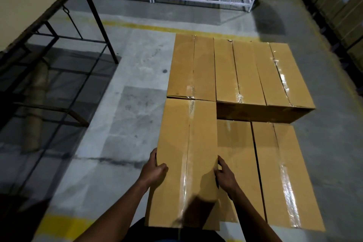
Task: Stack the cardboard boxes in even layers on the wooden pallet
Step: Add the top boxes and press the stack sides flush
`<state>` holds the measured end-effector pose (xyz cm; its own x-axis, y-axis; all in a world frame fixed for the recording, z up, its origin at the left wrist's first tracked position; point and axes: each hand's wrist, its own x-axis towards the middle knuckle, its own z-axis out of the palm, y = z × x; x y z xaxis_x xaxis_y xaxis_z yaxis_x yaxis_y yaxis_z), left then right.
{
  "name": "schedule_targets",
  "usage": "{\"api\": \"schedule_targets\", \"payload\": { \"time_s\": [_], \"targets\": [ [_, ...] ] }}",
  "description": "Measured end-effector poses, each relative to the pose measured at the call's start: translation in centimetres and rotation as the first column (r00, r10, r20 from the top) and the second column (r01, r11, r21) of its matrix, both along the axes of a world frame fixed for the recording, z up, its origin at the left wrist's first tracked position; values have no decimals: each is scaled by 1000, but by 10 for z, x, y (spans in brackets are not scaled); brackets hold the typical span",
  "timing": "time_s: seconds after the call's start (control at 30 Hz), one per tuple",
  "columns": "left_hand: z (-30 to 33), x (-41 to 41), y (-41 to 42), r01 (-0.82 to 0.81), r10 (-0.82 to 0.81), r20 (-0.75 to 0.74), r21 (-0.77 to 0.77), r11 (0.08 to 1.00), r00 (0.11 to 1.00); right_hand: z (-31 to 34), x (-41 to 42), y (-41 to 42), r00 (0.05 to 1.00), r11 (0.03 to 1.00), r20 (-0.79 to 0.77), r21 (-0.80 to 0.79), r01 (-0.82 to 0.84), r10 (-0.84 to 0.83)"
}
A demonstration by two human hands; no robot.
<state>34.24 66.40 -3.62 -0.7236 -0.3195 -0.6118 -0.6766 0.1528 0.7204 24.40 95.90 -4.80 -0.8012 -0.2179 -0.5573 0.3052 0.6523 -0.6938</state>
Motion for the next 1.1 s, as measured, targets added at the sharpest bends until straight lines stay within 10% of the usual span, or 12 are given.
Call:
{"api": "schedule_targets", "payload": {
  "time_s": [0.4,0.77,1.1],
  "targets": [
    [-1,3,1,64,-64,-18,-3,998,998,12,0,-3,996,1000,94,21,-9,7],
    [-64,119,-12,22,-40,294,61,998,955,8,36,-2,977,985,201,167,37,-71],
    [-106,181,18,96,-111,203,79,992,973,6,70,-3,980,977,190,213,21,-63]
  ]
}}
